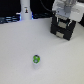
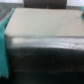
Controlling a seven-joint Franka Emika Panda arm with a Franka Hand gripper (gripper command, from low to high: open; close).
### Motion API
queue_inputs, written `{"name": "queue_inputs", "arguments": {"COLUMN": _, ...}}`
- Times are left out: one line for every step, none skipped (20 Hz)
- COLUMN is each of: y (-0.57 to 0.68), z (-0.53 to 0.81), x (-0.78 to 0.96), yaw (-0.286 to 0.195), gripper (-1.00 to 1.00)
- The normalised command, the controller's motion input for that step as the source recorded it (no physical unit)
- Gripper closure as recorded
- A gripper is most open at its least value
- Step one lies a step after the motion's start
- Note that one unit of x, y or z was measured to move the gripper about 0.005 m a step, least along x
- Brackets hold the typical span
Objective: Open the kcup holder, insert the kcup into the holder, and close the kcup holder
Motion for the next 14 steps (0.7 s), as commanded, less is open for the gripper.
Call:
{"name": "queue_inputs", "arguments": {"y": -0.08, "z": 0.17, "x": 0.77, "yaw": -0.08, "gripper": 1.0}}
{"name": "queue_inputs", "arguments": {"y": -0.02, "z": 0.0, "x": 0.0, "yaw": 0.0, "gripper": 1.0}}
{"name": "queue_inputs", "arguments": {"y": -0.14, "z": 0.0, "x": 0.15, "yaw": -0.004, "gripper": 1.0}}
{"name": "queue_inputs", "arguments": {"y": -0.32, "z": 0.0, "x": 0.18, "yaw": -0.027, "gripper": 1.0}}
{"name": "queue_inputs", "arguments": {"y": -0.57, "z": 0.0, "x": 0.19, "yaw": -0.042, "gripper": 1.0}}
{"name": "queue_inputs", "arguments": {"y": -0.61, "z": 0.0, "x": 0.41, "yaw": -0.055, "gripper": 1.0}}
{"name": "queue_inputs", "arguments": {"y": -0.63, "z": 0.0, "x": 0.44, "yaw": -0.062, "gripper": 1.0}}
{"name": "queue_inputs", "arguments": {"y": -0.66, "z": 0.04, "x": 0.45, "yaw": -0.054, "gripper": 1.0}}
{"name": "queue_inputs", "arguments": {"y": -0.71, "z": 0.15, "x": 0.31, "yaw": -0.063, "gripper": 1.0}}
{"name": "queue_inputs", "arguments": {"y": -0.65, "z": 0.14, "x": 0.4, "yaw": -0.06, "gripper": 1.0}}
{"name": "queue_inputs", "arguments": {"y": -0.51, "z": 0.13, "x": 0.4, "yaw": -0.071, "gripper": 1.0}}
{"name": "queue_inputs", "arguments": {"y": -0.3, "z": 0.0, "x": 0.4, "yaw": -0.049, "gripper": 1.0}}
{"name": "queue_inputs", "arguments": {"y": 0.0, "z": 0.0, "x": 0.0, "yaw": 0.0, "gripper": 1.0}}
{"name": "queue_inputs", "arguments": {"y": -0.09, "z": 0.19, "x": 0.79, "yaw": -0.088, "gripper": 1.0}}
